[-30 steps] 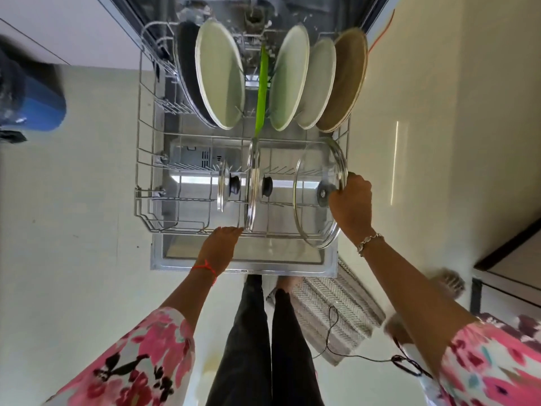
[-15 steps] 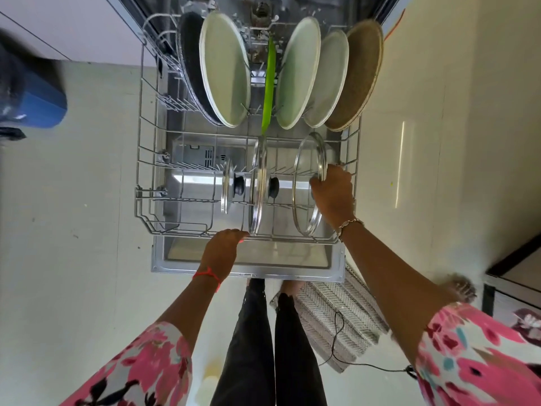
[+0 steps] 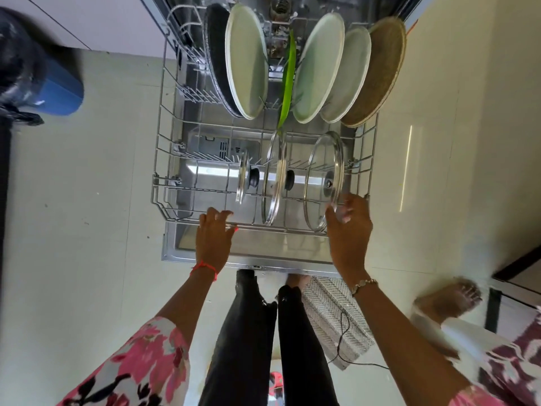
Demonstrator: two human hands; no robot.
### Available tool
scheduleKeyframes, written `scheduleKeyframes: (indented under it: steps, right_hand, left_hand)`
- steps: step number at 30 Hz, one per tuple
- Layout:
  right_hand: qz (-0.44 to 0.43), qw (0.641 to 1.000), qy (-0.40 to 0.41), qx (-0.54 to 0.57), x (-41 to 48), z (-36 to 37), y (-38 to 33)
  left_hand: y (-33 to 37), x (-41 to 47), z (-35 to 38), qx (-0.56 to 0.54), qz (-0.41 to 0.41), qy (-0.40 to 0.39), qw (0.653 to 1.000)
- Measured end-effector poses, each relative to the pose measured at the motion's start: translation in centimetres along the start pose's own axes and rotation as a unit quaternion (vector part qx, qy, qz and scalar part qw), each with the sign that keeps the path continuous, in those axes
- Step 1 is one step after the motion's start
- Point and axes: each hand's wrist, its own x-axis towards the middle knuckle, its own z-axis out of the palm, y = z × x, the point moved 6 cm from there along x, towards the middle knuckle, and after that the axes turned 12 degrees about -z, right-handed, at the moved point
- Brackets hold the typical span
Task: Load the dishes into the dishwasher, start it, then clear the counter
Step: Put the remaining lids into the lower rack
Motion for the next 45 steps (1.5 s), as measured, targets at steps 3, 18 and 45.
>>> scheduleKeyframes:
  steps: [3, 18, 45]
  right_hand:
    - [0.043, 0.994, -0.093, 0.046, -3.2, 3.1, 0.6]
    - [0.099, 0.982, -0.156, 0.038, -5.4, 12.0, 6.2]
    - [-0.086, 0.983, -0.158, -0.037, 33.7, 19.2, -0.5]
  left_hand:
    - [-2.3, 0.5, 1.3, -0.205, -0.086, -0.099, 0.97]
    - [-3.7, 2.3, 5.2, -0.407, -0.171, -0.23, 0.867]
    - [16.3, 36.3, -3.3, -0.219, -0.018, -0.09, 0.972]
